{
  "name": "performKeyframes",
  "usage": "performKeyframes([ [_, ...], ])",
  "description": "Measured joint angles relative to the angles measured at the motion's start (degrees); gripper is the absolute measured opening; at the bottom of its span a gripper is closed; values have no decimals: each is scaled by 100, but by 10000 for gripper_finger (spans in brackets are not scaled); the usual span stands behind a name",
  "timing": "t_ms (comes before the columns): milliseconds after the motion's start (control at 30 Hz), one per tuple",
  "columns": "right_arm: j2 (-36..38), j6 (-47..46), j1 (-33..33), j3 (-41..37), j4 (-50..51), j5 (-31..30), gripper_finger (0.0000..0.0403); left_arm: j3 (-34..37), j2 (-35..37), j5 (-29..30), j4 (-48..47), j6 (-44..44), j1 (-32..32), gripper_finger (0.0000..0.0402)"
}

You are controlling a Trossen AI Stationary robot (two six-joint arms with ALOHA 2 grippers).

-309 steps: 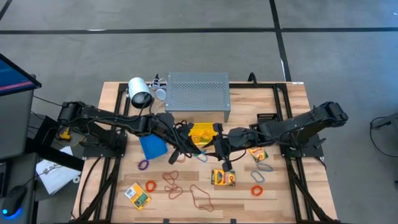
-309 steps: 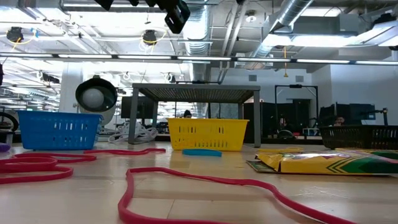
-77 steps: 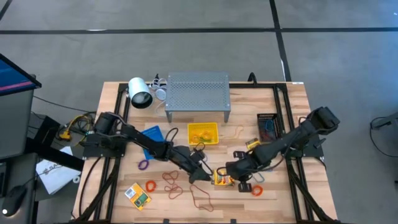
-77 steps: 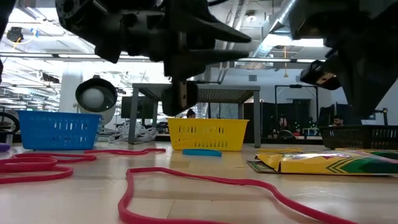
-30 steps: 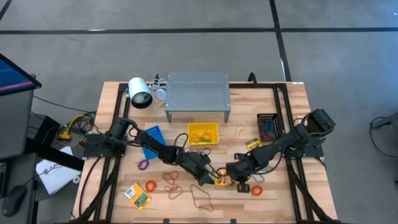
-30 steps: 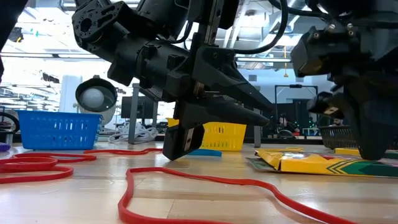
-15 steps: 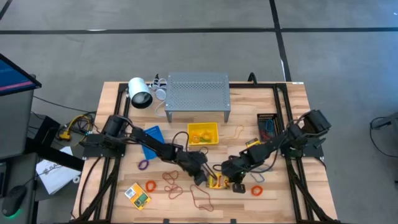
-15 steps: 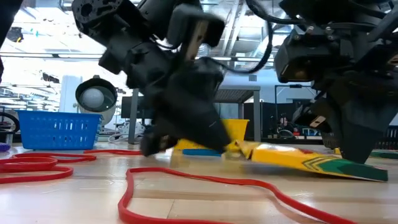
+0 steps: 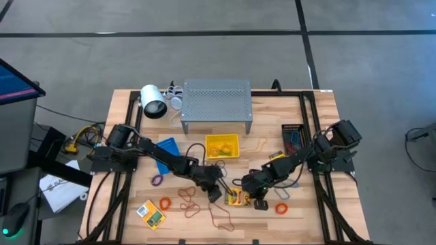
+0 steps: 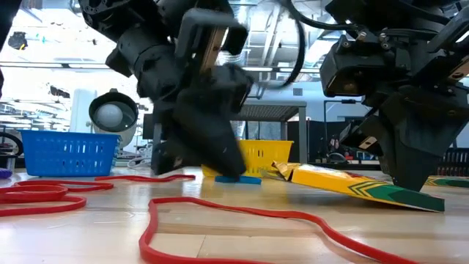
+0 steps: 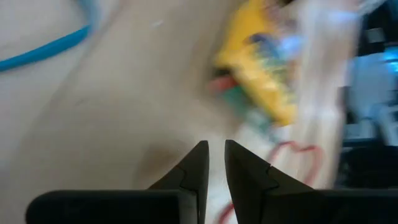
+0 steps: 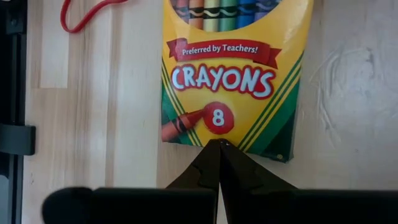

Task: Pick & Place Office Desk Supplies
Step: Put the crayon box into the blue bin

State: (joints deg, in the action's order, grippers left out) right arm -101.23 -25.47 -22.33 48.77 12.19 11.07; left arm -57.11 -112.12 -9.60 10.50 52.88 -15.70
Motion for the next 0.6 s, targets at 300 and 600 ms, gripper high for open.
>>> performKeyframes([
  [300,-2,0,0,-2,4,1,0,-10,3,-134,548,226,2,70],
  [600,-4,63,-2,-11,-46,-7,0,-17,-265,-424,763,888,42,160],
])
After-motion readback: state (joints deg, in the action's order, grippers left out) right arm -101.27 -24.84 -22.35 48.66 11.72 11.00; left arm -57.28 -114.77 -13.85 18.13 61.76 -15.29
